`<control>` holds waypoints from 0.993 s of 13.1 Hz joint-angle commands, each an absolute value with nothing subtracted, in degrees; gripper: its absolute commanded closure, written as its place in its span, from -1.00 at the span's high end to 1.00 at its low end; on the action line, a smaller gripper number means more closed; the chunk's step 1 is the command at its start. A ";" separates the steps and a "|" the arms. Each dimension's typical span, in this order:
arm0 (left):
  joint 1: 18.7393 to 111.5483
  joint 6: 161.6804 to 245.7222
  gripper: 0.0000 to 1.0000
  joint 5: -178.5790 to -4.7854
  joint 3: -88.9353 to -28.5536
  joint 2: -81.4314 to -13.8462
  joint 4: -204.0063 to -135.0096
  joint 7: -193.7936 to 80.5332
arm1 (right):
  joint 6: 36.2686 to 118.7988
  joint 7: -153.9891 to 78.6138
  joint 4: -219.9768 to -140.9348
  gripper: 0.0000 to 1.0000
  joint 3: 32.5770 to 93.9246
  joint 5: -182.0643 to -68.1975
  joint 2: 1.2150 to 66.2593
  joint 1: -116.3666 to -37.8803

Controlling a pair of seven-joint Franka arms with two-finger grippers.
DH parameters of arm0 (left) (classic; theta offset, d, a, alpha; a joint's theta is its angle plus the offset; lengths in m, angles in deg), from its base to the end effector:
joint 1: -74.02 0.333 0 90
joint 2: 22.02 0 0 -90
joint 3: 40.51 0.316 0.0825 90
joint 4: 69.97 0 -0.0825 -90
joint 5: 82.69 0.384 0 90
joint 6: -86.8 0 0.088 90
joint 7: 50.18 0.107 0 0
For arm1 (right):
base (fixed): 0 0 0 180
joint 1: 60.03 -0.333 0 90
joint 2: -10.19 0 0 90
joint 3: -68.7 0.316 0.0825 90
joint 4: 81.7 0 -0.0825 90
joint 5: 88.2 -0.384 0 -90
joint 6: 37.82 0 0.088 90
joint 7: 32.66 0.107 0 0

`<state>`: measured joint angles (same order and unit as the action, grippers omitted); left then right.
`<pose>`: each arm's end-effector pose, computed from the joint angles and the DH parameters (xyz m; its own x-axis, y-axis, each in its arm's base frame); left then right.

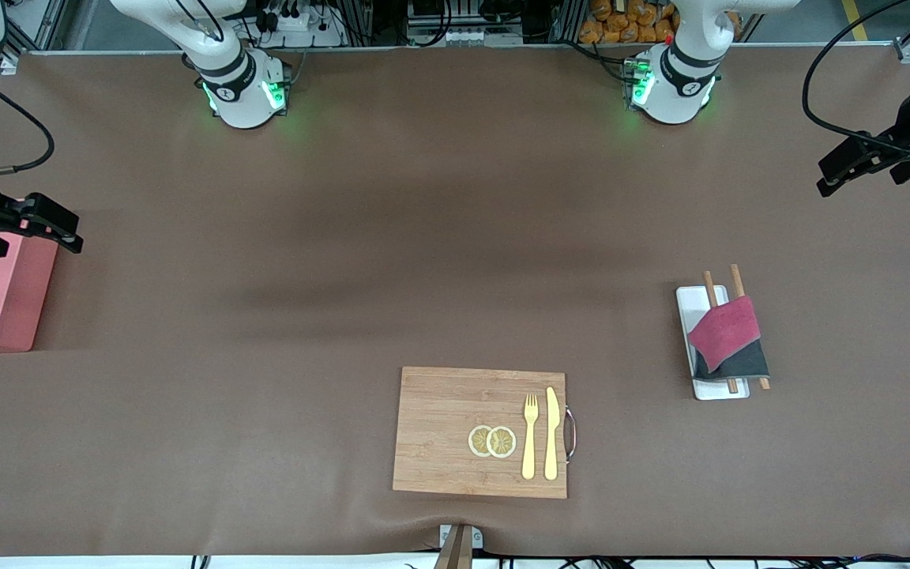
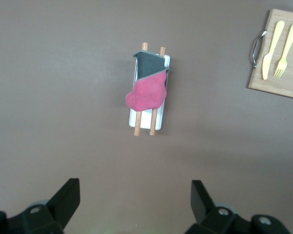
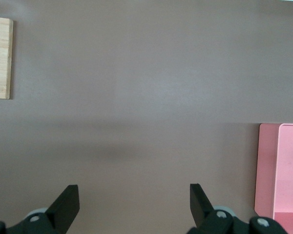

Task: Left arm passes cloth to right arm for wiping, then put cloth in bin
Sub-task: 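Move the left gripper toward the pink-grey cloth on the white tray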

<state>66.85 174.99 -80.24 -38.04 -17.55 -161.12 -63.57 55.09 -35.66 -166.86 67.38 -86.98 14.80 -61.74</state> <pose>0.5257 -0.0375 0.6545 0.9877 0.1522 0.0347 0.1534 -0.9876 -0.0322 0.5850 0.0024 0.6234 0.9967 0.0604 0.0535 0.0590 -0.9979 0.0260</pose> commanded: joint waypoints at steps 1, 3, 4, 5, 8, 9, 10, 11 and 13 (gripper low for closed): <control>66.99 173.99 1.00 -78.91 -38.40 -19.37 -159.36 -62.22 | 54.20 -36.44 -165.81 1.00 67.29 -87.32 15.19 -61.52; 67.25 174.16 1.00 -79.96 -38.31 -21.31 -159.70 -62.04 | 54.02 -36.43 -165.81 1.00 67.29 -87.32 15.28 -61.61; 67.34 174.51 1.00 -79.97 -38.31 -22.27 -159.62 -62.04 | 54.02 -36.44 -165.81 1.00 67.29 -87.32 15.28 -61.61; 67.25 175.39 1.00 -79.97 -38.22 -23.93 -159.53 -62.22 | 54.02 -36.35 -165.81 1.00 67.29 -87.32 15.28 -61.61; 67.86 179.78 1.00 -79.97 -38.22 -28.94 -160.32 -62.31 | 54.02 -36.52 -165.98 1.00 67.29 -87.32 15.28 -61.52; 67.78 180.92 1.00 -79.79 -38.13 -30.61 -160.32 -62.31 | 54.02 -36.52 -165.98 1.00 67.29 -87.32 15.28 -61.43; 67.78 181.98 1.00 -79.27 -38.13 -32.54 -160.32 -62.22 | 54.02 -36.52 -165.98 1.00 67.29 -87.32 15.28 -61.52; 67.95 182.77 1.00 -79.18 -38.05 -34.39 -160.32 -62.22 | 54.02 -36.44 -165.98 1.00 67.29 -87.32 15.28 -61.52; 69.18 185.92 1.00 -79.00 -38.13 -37.47 -161.28 -62.22 | 54.02 -36.35 -165.98 1.00 67.29 -87.32 15.28 -61.61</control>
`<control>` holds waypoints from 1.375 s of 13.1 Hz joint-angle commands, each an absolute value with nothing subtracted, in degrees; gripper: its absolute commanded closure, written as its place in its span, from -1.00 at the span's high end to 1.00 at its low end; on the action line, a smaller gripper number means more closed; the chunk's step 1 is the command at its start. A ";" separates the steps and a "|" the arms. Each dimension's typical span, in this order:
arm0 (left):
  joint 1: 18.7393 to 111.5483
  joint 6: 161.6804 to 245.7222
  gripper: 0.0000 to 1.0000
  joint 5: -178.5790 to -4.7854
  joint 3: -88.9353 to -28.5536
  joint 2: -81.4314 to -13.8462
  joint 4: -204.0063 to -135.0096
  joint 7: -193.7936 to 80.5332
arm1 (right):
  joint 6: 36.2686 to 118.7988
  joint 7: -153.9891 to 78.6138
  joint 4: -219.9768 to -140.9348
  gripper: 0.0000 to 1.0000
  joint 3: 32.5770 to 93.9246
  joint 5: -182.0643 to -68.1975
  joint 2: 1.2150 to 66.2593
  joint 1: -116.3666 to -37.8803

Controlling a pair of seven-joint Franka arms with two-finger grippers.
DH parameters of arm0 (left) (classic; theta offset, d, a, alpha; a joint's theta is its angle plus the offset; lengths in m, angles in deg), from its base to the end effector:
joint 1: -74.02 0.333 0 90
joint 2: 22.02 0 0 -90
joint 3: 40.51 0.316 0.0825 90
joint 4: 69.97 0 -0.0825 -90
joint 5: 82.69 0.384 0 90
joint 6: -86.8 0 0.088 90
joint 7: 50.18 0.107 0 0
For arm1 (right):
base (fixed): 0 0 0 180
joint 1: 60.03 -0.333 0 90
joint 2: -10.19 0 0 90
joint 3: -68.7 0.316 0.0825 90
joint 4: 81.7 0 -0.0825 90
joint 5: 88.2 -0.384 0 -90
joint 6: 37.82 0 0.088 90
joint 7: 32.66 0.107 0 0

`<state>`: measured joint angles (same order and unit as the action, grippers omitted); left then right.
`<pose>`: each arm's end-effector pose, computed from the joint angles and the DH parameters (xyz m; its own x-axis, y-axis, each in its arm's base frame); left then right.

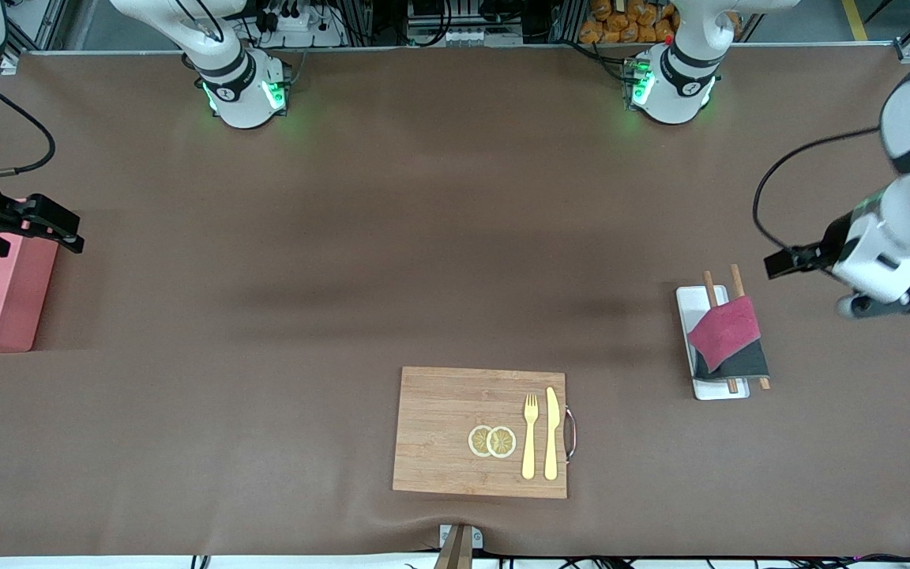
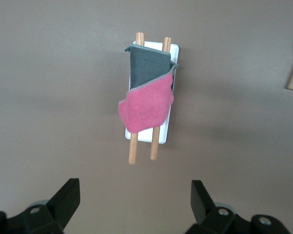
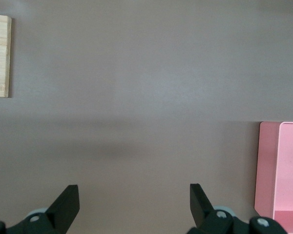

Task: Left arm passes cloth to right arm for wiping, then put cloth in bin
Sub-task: 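Lower the left gripper over the cloth and close on its pink end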

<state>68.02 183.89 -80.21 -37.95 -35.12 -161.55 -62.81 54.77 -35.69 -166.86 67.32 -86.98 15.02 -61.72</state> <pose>0.6164 -0.0352 0.4871 0.9809 0.1547 -0.1175 0.1460 -0.9861 -0.0796 0.5856 0.0016 0.6206 0.9973 0.0594 0.0441 0.0583 -0.9980 0.0257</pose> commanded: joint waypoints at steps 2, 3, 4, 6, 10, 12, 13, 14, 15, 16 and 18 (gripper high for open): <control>69.27 188.57 0.98 -78.22 -38.13 -39.85 -162.52 -61.96 | 54.02 -36.43 -165.98 1.00 67.29 -87.32 15.28 -61.43; 69.27 189.19 0.83 -77.95 -38.13 -41.16 -162.52 -61.96 | 54.02 -36.35 -165.98 1.00 67.29 -87.32 15.28 -61.52; 69.36 190.41 0.76 -77.94 -38.13 -42.31 -162.52 -62.04 | 54.02 -36.35 -165.98 1.00 67.29 -87.32 15.28 -61.61; 70.76 192.70 0.64 -78.64 -38.22 -44.24 -162.70 -62.04 | 53.94 -36.43 -165.98 1.00 67.29 -87.32 15.37 -61.52; 71.82 195.87 0.44 -79.00 -38.40 -47.76 -162.78 -61.69 | 53.50 -36.35 -165.98 1.00 67.29 -87.23 15.37 -61.52; 71.82 197.10 0.36 -79.43 -38.49 -48.90 -162.61 -61.69 | 53.50 -36.35 -165.98 1.00 67.29 -87.23 15.37 -61.52; 71.82 197.71 0.35 -80.22 -38.49 -49.26 -162.61 -61.69 | 53.50 -36.52 -165.98 1.00 67.29 -87.23 15.37 -61.43; 71.82 198.07 0.35 -81.01 -38.49 -49.87 -162.52 -61.69 | 53.50 -36.52 -165.98 1.00 67.29 -87.23 15.37 -61.34; 71.82 198.51 0.34 -81.46 -38.49 -50.05 -162.52 -61.69 | 53.50 -36.52 -165.98 1.00 67.29 -87.23 15.37 -61.43; 71.82 198.68 0.33 -81.55 -38.49 -50.23 -162.52 -61.69 | 53.06 -36.52 -166.07 1.00 67.29 -87.23 15.46 -61.43; 71.82 199.03 0.17 -81.55 -38.49 -50.93 -162.52 -61.69 | 51.66 -36.44 -165.99 1.00 67.29 -87.23 15.46 -61.52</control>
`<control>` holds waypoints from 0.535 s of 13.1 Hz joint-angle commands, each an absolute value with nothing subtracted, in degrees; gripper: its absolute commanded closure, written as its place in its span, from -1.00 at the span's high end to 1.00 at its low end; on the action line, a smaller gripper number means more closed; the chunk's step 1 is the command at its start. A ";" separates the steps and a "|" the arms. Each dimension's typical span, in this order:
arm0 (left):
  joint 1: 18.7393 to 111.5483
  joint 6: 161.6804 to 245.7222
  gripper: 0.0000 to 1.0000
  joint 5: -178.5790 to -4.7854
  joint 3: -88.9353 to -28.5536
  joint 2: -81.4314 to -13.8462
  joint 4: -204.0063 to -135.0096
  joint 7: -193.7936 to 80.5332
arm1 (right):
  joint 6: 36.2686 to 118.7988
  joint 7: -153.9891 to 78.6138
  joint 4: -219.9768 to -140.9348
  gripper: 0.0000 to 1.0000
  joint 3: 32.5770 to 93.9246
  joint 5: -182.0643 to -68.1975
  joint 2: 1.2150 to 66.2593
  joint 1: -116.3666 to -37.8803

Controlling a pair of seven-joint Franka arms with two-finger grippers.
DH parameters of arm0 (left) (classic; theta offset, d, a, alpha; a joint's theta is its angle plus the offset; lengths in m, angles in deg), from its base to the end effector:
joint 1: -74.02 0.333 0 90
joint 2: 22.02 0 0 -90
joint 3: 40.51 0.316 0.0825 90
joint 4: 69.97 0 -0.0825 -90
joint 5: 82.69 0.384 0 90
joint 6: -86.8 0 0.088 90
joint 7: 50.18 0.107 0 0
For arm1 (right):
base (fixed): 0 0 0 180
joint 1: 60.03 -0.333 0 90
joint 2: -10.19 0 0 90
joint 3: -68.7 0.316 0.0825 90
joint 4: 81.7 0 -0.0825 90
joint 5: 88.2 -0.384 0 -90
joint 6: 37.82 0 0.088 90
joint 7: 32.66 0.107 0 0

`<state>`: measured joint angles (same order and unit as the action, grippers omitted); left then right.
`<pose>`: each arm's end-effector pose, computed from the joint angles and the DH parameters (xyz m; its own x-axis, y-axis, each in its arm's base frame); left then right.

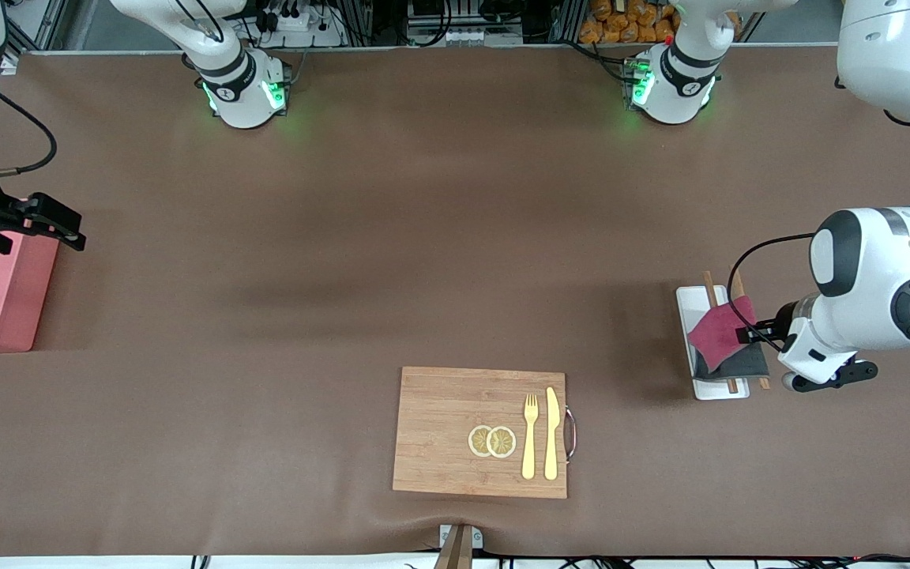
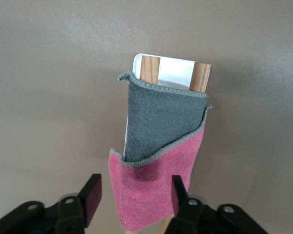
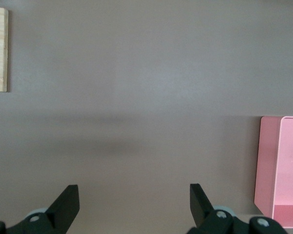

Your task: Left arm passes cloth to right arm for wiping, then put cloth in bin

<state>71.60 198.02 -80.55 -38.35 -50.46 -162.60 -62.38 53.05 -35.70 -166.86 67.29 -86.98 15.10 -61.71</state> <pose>0.6629 -0.0033 0.3239 0.9688 0.1920 -0.1568 0.1805 -0.9799 -0.0850 0.5828 0.0011 0.6171 0.9982 0.0582 0.0127 0.0578 -0.9980 0.0241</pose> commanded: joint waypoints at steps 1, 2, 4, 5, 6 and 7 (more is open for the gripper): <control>71.73 199.47 0.13 -81.55 -38.49 -51.19 -162.52 -61.69 | 51.56 -36.52 -165.98 1.00 67.29 -87.23 15.55 -61.52; 71.73 199.48 0.09 -81.55 -38.49 -51.37 -162.52 -61.69 | 51.56 -36.52 -165.98 1.00 67.29 -87.23 15.55 -61.35; 71.65 199.48 0.00 -81.55 -38.49 -51.46 -162.52 -61.69 | 51.56 -36.44 -166.07 1.00 67.29 -87.32 15.72 -61.43; 71.47 199.48 -0.01 -81.55 -38.49 -51.37 -162.43 -61.69 | 51.56 -36.44 -166.07 1.00 67.29 -87.32 15.72 -61.52; 71.38 199.48 -0.04 -81.55 -38.49 -51.46 -162.43 -61.69 | 51.56 -36.26 -165.99 1.00 67.29 -87.32 15.72 -61.52; 71.29 199.56 -0.09 -81.55 -38.49 -51.98 -162.35 -61.69 | 51.56 -36.35 -166.07 1.00 67.29 -87.32 15.72 -61.43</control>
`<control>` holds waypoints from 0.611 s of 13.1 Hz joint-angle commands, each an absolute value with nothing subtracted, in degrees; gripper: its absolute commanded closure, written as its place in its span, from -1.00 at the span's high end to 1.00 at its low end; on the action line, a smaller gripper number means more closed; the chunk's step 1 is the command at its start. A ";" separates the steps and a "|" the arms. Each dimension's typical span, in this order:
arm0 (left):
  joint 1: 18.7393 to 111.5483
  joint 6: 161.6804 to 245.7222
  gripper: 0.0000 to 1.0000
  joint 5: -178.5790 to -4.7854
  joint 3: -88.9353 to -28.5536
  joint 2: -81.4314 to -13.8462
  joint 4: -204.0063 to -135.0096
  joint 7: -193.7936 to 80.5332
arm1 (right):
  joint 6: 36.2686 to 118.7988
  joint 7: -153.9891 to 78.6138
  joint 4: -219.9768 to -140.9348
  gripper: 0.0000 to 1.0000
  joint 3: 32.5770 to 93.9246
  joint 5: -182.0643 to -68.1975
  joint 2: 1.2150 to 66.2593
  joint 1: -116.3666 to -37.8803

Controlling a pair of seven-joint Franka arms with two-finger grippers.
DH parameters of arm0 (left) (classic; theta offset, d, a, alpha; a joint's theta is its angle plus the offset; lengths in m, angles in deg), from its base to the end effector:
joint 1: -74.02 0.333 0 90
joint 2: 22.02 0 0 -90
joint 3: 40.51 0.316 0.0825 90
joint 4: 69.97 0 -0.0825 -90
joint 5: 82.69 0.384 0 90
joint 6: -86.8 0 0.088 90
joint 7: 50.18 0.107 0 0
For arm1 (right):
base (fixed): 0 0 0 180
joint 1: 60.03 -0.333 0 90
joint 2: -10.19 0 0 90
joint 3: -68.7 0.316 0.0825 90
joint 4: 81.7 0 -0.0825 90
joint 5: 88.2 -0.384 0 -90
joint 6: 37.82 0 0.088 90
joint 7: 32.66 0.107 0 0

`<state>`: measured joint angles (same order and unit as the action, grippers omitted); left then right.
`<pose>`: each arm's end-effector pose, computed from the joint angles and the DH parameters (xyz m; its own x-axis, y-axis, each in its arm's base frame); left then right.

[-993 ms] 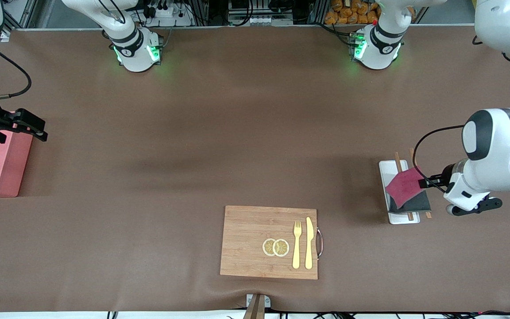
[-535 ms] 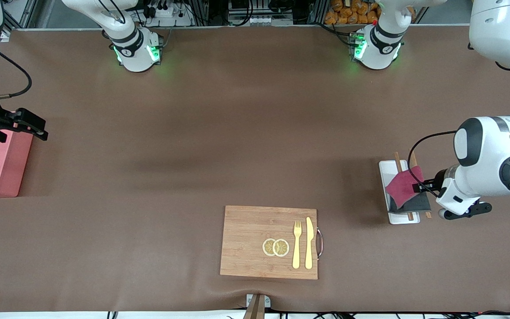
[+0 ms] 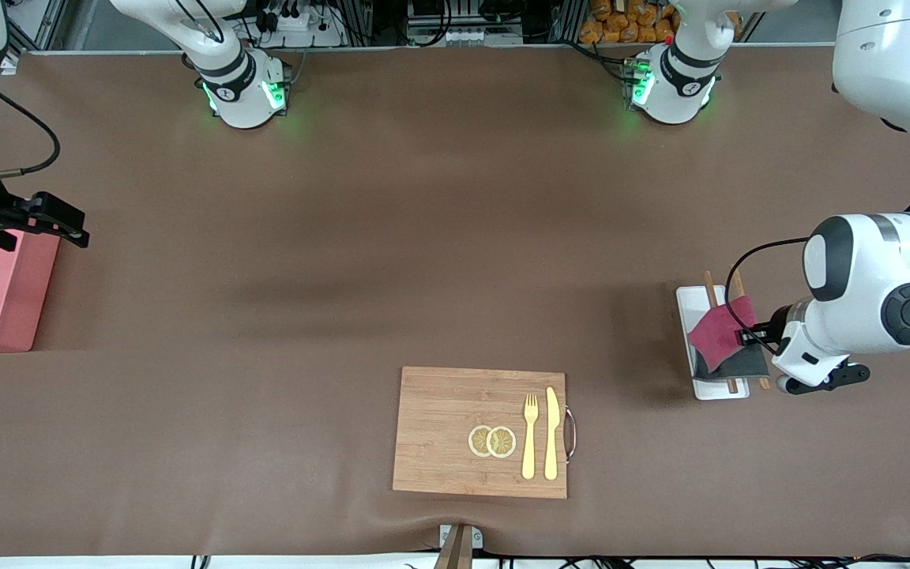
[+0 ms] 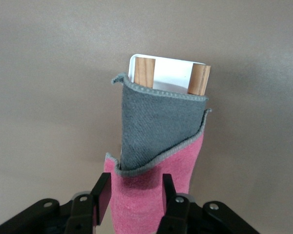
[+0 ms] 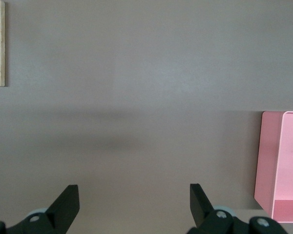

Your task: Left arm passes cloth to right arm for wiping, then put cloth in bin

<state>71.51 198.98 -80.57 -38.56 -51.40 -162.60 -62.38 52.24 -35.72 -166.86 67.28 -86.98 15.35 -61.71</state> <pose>0.6647 -0.0067 0.3141 0.9699 0.1865 -0.1569 0.1752 -0.9810 -0.0831 0.5825 0.0011 0.6133 0.9983 0.0580 -0.0058 0.0581 -0.9980 0.0232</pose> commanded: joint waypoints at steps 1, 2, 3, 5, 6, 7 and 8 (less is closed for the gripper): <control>71.38 199.91 -0.09 -81.55 -38.49 -52.16 -162.34 -61.69 | 51.56 -36.17 -166.07 1.00 67.29 -87.32 15.81 -61.34; 71.29 200.09 -0.12 -81.55 -38.49 -52.16 -162.34 -61.69 | 51.30 -36.17 -166.07 1.00 67.29 -87.32 15.90 -61.34; 71.21 200.09 -0.13 -81.55 -38.49 -52.42 -162.34 -61.69 | 51.21 -36.17 -166.07 1.00 67.29 -87.32 15.99 -61.26; 71.03 200.18 -0.24 -81.46 -38.49 -52.52 -162.26 -61.69 | 51.21 -36.08 -166.16 1.00 67.29 -87.32 15.99 -61.26; 70.77 200.18 -0.30 -81.37 -38.49 -52.43 -162.26 -61.69 | 51.21 -36.08 -166.16 1.00 67.29 -87.32 15.99 -61.26; 70.77 200.18 -0.33 -81.46 -38.49 -52.34 -162.26 -61.69 | 51.21 -36.08 -166.16 1.00 67.29 -87.32 16.07 -61.34; 70.77 200.09 -0.36 -81.46 -38.49 -52.34 -162.34 -61.69 | 51.21 -36.26 -166.16 1.00 67.29 -87.32 16.07 -61.26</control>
<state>71.15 199.60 -80.57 -38.64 -52.27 -162.53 -62.38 51.83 -35.72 -166.86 67.21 -86.98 15.71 -61.65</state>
